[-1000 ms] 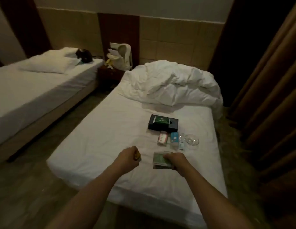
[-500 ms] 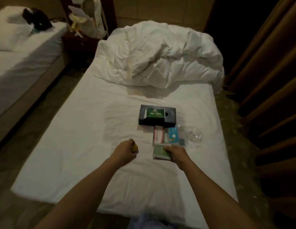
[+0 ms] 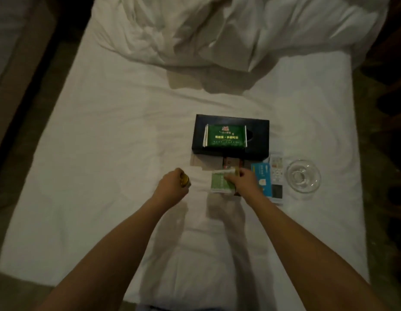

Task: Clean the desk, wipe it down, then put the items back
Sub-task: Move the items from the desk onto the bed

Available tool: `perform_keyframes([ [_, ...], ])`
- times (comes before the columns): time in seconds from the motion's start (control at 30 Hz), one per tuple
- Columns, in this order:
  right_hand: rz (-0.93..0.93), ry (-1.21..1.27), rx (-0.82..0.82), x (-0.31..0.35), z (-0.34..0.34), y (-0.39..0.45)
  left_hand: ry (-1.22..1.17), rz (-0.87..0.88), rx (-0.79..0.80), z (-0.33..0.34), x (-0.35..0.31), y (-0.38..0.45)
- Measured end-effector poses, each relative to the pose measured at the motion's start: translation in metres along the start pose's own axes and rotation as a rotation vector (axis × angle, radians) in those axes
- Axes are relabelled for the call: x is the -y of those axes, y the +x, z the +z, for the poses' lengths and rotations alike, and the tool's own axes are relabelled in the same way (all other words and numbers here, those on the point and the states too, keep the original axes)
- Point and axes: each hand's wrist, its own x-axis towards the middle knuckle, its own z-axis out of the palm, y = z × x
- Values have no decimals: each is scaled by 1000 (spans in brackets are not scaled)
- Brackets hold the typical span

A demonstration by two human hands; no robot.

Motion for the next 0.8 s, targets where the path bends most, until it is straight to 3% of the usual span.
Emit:
perform_keyframes([
  [0.2,-1,-38,-113,-6,21,52,28,6,46,28,-4,70],
  [0.43,-77,-79,-160,-7,40,73,-59,39,-14,46,-5,110],
  [0.6,-100,-124,-286,-16,30,53,-88,54,-58,44,7,91],
  [0.8,19,-400,-276,-40,-15,-23,201,78,132,4,15,40],
])
